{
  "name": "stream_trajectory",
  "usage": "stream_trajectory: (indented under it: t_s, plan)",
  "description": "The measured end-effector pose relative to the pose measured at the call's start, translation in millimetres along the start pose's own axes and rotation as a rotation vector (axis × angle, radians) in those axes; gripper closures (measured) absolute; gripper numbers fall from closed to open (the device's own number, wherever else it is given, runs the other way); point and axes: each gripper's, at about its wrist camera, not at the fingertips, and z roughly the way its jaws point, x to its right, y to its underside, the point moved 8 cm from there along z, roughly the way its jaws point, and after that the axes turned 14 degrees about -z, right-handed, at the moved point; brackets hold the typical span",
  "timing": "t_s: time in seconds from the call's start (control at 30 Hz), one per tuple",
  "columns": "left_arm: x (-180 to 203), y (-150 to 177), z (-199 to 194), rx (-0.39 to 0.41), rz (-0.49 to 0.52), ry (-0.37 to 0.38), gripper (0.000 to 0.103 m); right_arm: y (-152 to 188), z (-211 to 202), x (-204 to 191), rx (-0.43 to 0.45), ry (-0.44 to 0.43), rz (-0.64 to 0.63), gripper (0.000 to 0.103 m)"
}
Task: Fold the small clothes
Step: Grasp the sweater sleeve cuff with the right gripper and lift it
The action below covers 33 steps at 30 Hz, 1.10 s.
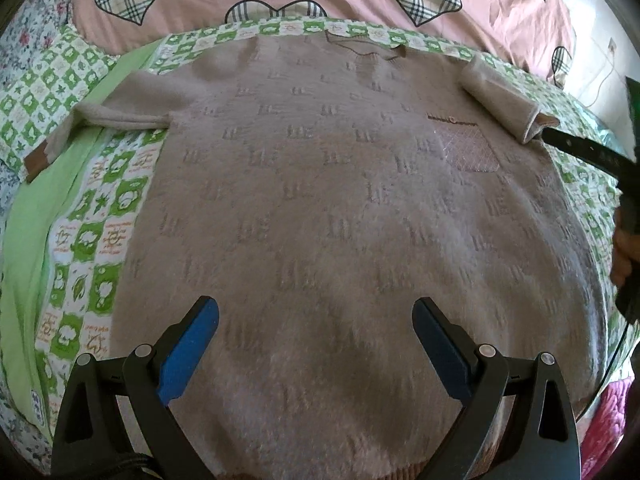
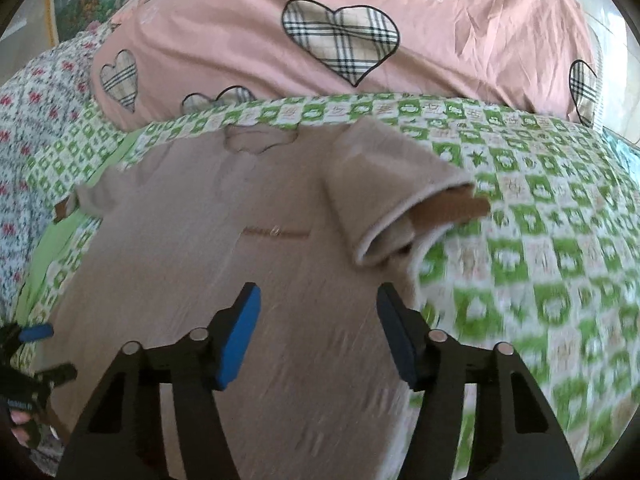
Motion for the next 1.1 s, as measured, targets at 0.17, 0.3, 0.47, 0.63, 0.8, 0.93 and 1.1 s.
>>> stream_trajectory:
  t_s: [0.17,0.3,0.47,0.63,0.8,0.93,1.1]
  plan:
    - [10,-16,8,0.019,-0.022,0.043,0.005,-8,29,13,-0.032,-0.024,0.004,0.058]
    - [13,-21,14,0.012,-0.031,0.056,0.005,-9,43,16,-0.058,-0.016,-0.023,0.059]
    - [12,-17,22,-0.023,-0.044,0.059,0.005,-8,60,19,-0.107,0.005,-0.063,0.081]
    - [3,-16,26,-0.033,-0.05,0.036,0.005,-19,53,11,-0.068,-0.105,0.032,0.095]
    - [-1,-22,22,-0.022,-0.066,0.057,0.005,-64,26,-19,0.099,-0.434,0.271,0.096]
    - [-1,-34,14,0.011,-0.07,0.081,0.005,-110,9,-52,0.227,-0.681,0.417,0.096]
    - [-1,-50,11,0.04,-0.088,0.107,0.005,-141,13,-91,0.257,-0.782,0.467,0.096]
